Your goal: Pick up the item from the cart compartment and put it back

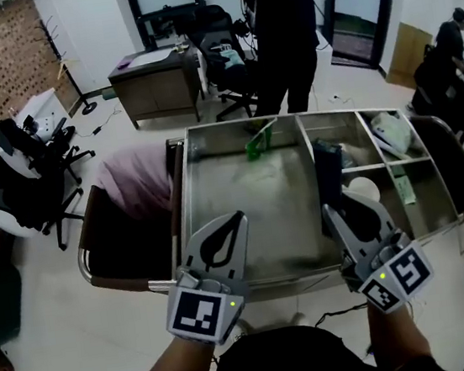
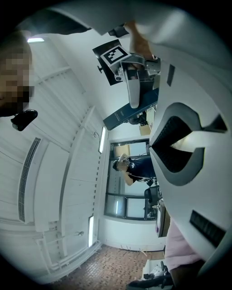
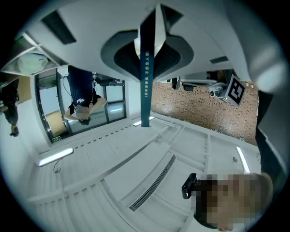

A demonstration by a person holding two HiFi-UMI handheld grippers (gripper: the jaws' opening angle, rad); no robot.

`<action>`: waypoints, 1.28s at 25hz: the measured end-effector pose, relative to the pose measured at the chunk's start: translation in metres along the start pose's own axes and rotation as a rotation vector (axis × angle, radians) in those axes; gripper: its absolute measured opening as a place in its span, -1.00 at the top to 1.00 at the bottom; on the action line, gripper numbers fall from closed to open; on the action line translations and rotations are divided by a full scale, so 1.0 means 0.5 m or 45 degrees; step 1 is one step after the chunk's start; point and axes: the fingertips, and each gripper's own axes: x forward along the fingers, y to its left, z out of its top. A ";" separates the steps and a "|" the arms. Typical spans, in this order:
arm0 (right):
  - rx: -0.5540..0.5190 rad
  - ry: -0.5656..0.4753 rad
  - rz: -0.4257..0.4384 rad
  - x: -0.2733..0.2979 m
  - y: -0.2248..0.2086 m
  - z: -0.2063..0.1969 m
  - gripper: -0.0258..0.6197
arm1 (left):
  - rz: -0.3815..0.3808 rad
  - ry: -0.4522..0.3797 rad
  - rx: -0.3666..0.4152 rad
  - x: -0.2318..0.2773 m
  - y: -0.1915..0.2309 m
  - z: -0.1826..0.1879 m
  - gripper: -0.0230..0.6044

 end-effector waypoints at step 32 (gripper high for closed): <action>0.075 0.031 0.007 -0.024 0.006 -0.031 0.59 | 0.049 0.001 -0.039 -0.032 0.024 -0.013 0.93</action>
